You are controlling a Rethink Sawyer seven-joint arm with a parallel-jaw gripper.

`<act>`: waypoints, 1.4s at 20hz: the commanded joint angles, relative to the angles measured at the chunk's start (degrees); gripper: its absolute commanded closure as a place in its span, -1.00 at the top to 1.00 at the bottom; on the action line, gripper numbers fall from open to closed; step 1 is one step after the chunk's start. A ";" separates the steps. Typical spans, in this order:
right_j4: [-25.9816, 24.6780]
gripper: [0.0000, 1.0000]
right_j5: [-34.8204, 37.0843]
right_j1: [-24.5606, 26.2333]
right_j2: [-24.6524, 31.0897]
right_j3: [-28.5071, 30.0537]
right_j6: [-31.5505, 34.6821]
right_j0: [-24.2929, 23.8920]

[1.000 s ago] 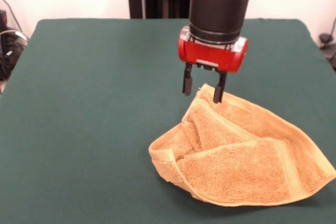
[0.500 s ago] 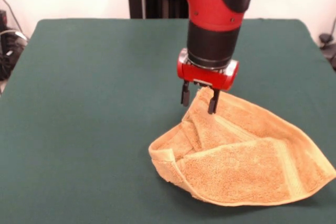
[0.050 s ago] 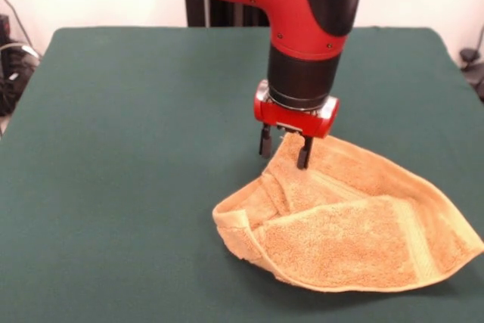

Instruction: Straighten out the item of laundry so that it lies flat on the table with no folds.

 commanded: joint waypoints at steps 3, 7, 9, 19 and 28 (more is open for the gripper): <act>1.98 1.00 1.34 1.33 -0.28 3.78 14.48 3.16; 2.01 1.00 2.83 0.48 -0.82 3.21 14.49 3.66; 1.92 1.00 5.40 -1.70 -1.93 3.48 14.70 4.61; 3.97 1.00 6.58 -4.07 -2.65 5.30 16.21 5.91; 6.37 1.00 -1.47 -1.05 1.25 7.23 16.33 4.24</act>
